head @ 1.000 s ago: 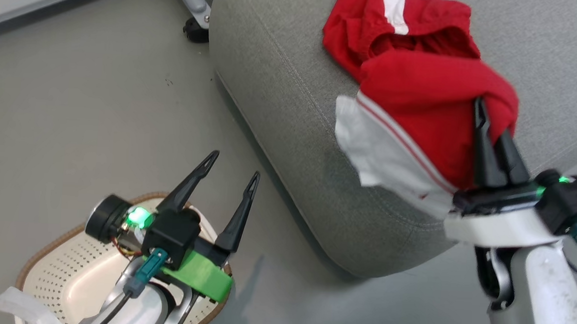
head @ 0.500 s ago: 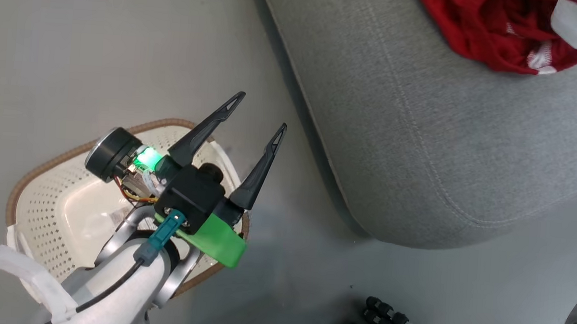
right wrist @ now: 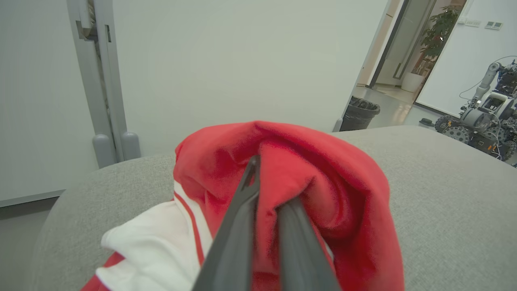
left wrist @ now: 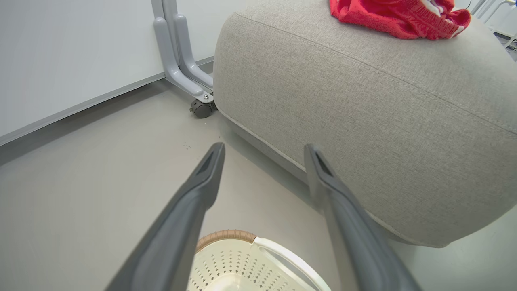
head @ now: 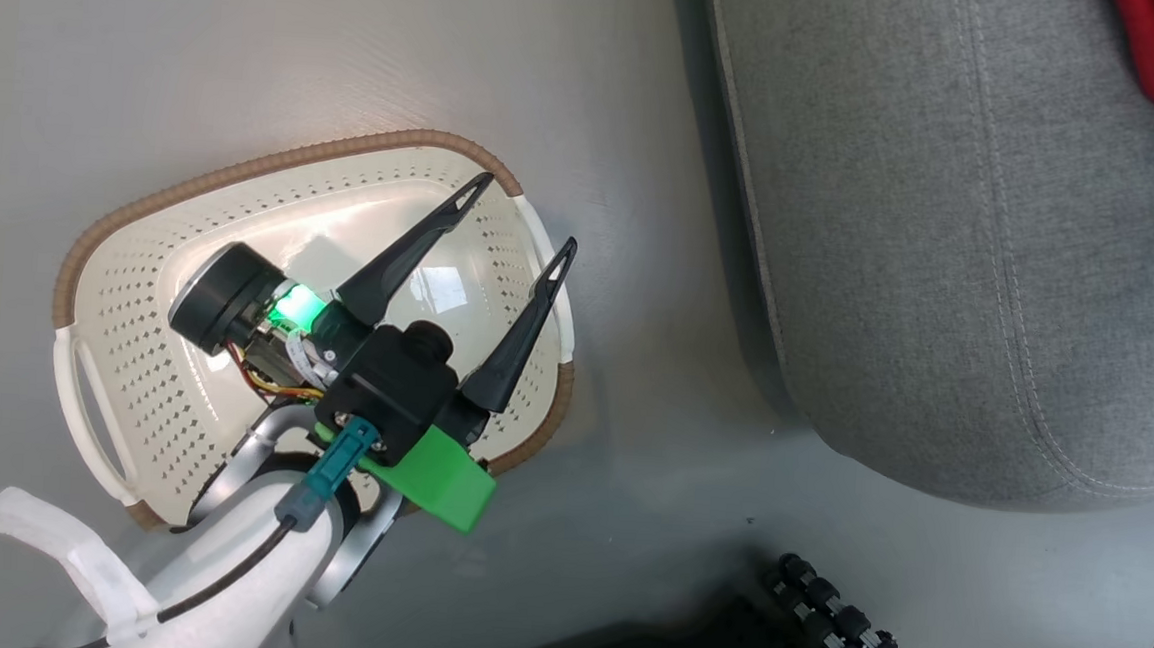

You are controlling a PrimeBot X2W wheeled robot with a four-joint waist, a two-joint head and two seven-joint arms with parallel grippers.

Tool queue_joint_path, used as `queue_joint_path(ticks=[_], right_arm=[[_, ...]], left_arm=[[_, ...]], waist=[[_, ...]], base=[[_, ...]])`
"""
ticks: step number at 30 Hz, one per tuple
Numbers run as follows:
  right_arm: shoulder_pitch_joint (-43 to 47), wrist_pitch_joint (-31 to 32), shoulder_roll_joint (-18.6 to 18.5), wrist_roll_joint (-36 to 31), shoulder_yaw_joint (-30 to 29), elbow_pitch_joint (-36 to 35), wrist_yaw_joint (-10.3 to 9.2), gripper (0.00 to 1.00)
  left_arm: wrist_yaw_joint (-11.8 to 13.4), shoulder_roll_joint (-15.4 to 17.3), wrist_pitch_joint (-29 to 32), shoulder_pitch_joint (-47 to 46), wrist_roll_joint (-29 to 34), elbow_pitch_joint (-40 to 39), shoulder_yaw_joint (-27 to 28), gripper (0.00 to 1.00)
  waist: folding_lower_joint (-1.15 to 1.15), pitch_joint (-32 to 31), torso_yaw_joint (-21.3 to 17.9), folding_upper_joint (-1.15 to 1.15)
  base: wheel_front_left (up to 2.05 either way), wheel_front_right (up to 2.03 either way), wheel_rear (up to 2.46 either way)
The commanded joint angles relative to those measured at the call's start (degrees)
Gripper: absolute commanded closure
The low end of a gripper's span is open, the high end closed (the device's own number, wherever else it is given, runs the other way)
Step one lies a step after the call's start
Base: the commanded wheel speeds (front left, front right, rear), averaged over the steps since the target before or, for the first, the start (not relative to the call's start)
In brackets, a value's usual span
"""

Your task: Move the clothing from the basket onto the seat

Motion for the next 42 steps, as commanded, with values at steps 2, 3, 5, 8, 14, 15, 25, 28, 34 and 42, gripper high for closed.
queue_joint_path(ticks=[2,3,5,8,14,15,25,28,34,42], right_arm=[[1.7,-0.2,1.2,-1.3,-0.6,1.2,-0.1,0.1],[2.3,-0.2,1.5,-1.9,-0.7,1.1,-0.1,0.0],[4.0,-0.2,2.7,-3.0,-1.0,0.4,-0.1,0.0],[7.6,-0.2,4.8,-4.7,-0.3,-1.5,-0.1,0.0],[16.9,-0.2,7.7,-7.9,6.3,-4.8,-0.1,0.0],[18.4,-0.2,8.0,-7.8,7.8,-5.1,-0.1,0.0],[32.6,-0.2,7.0,-3.7,20.7,-9.2,-0.1,0.0],[37.0,-0.2,6.2,-1.5,23.7,-12.1,-0.1,0.0],[42.7,-0.2,5.8,0.8,26.9,-15.4,-0.1,0.0],[49.2,-0.2,6.7,2.0,30.4,-18.8,-0.1,0.0]], left_arm=[[0.2,-0.3,-0.8,0.6,-0.2,0.7,-0.2,0.0],[0.2,-0.6,-1.1,0.8,-0.4,1.1,-0.3,0.0],[0.1,-1.3,-2.1,1.1,-1.0,2.1,-0.5,0.0],[0.6,-2.3,-4.3,2.1,-2.2,4.3,-0.2,0.0],[2.0,-5.1,-9.9,6.1,-7.0,9.7,2.0,0.0],[2.3,-5.5,-10.5,6.8,-7.7,10.4,2.4,0.0],[3.4,-10.5,-14.0,15.3,-13.8,18.3,10.0,0.0],[3.7,-12.4,-13.9,20.6,-12.8,17.9,15.9,0.0],[0.5,-16.1,-13.9,28.7,-9.6,14.5,25.0,0.0],[-5.6,-19.8,-13.9,38.0,-3.2,6.8,37.3,0.0]], waist=[[-0.01,-0.3,1.2,0.0],[-0.01,-0.9,1.3,0.0],[-0.01,-2.9,1.5,0.0],[-0.01,-6.6,1.8,0.0],[-0.01,-15.9,2.3,0.0],[-0.01,-17.2,2.5,0.0],[-0.01,-31.6,7.8,0.0],[-0.01,-36.8,10.0,0.0],[-0.01,-42.8,12.0,0.0],[-0.01,-47.1,12.8,0.0]], base=[[0.0,0.0,0.0],[0.0,0.0,0.0],[0.0,0.0,0.0],[0.0,0.0,0.0],[0.0,0.0,0.0],[0.0,0.0,0.0],[0.0,0.0,0.0],[0.0,0.0,0.0],[0.0,0.0,0.0],[0.0,0.0,0.0]])
